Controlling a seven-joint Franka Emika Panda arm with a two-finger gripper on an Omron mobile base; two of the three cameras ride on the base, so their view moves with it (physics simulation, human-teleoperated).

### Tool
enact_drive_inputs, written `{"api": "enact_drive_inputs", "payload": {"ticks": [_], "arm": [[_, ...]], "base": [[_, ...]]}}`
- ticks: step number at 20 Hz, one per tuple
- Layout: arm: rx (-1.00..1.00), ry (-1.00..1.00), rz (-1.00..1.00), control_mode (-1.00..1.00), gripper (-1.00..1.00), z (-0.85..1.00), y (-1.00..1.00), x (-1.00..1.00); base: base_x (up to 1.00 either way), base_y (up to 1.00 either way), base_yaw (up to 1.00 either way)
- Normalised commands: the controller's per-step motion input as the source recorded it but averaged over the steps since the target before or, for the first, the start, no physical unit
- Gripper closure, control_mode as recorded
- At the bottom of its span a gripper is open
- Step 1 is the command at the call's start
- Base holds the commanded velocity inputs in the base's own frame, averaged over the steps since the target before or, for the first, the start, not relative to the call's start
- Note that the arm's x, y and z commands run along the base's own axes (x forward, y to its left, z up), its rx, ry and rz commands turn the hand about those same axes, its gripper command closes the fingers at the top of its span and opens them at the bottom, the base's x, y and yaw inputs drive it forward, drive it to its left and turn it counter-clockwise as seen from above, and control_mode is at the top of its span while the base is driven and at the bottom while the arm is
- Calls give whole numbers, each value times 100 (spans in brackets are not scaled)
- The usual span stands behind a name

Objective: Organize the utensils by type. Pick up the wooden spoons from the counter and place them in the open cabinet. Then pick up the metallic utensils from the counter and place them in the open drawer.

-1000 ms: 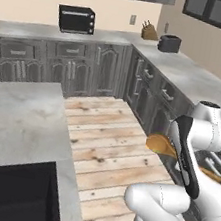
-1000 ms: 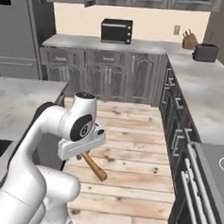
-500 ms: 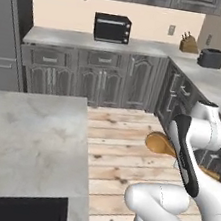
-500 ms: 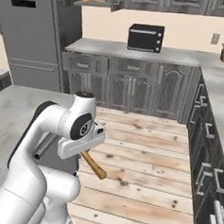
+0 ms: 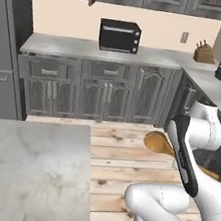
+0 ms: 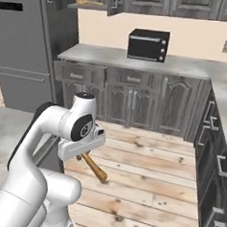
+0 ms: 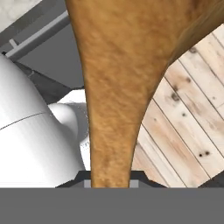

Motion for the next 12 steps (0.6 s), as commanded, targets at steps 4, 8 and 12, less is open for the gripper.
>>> {"api": "enact_drive_inputs", "payload": {"ticks": [4,8,12], "arm": [[0,0,0,100,100,0,0,0],[0,0,0,100,100,0,0,0],[0,0,0,100,100,0,0,0]], "base": [[100,-9,1],[100,-11,2],[100,-7,3]]}}
